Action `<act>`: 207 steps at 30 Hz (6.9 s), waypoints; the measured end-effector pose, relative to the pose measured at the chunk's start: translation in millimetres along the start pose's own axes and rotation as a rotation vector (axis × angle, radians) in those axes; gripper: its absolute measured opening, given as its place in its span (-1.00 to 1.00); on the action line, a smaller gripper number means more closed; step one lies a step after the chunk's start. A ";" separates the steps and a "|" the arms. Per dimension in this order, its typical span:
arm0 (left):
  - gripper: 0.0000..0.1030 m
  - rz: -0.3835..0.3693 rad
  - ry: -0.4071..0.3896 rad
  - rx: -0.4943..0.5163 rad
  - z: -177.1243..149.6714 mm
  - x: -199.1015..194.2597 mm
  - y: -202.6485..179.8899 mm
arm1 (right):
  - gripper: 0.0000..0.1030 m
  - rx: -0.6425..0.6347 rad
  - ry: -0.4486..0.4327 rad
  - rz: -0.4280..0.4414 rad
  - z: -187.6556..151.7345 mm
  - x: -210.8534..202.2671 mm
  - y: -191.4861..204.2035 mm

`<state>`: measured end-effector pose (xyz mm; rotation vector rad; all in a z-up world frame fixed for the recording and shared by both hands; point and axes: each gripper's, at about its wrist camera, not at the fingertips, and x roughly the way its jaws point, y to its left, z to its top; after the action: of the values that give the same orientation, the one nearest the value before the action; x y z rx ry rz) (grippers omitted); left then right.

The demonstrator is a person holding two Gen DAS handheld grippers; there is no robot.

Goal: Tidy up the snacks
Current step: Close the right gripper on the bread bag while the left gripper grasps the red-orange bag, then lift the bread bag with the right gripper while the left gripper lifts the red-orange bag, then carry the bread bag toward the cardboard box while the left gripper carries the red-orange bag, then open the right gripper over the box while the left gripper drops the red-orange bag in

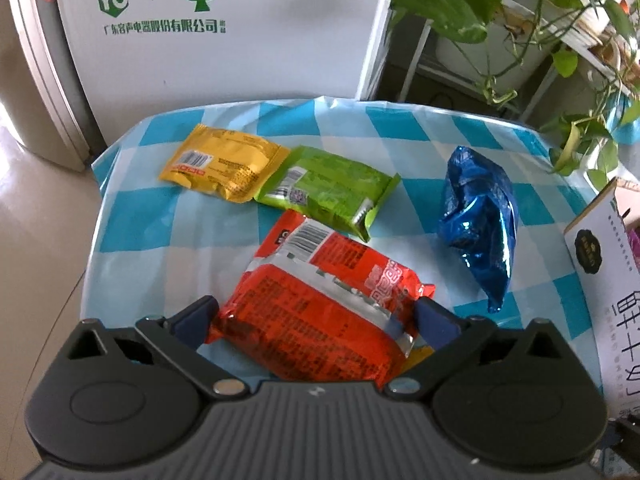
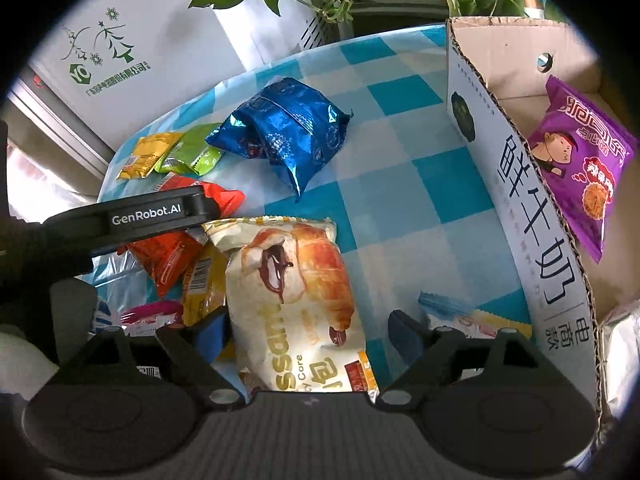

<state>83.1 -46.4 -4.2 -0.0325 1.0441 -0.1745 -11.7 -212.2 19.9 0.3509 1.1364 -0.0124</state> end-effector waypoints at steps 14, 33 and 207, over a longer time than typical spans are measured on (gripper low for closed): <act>0.68 -0.043 -0.038 -0.007 -4.6 -8.8 9.4 | 0.42 -0.005 -0.026 -0.015 5.9 -1.0 -1.1; 0.91 -0.059 -0.055 0.041 -8.9 -15.0 17.9 | 0.24 -0.001 -0.077 -0.003 8.8 -12.1 -8.3; 0.82 -0.444 -0.214 0.272 -24.7 -141.0 -174.4 | 0.56 0.389 -0.554 0.054 9.0 -182.5 -174.7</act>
<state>-29.7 -194.5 123.3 -0.0348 0.7806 -0.6999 -114.2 -410.4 138.8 0.6767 0.5688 -0.2703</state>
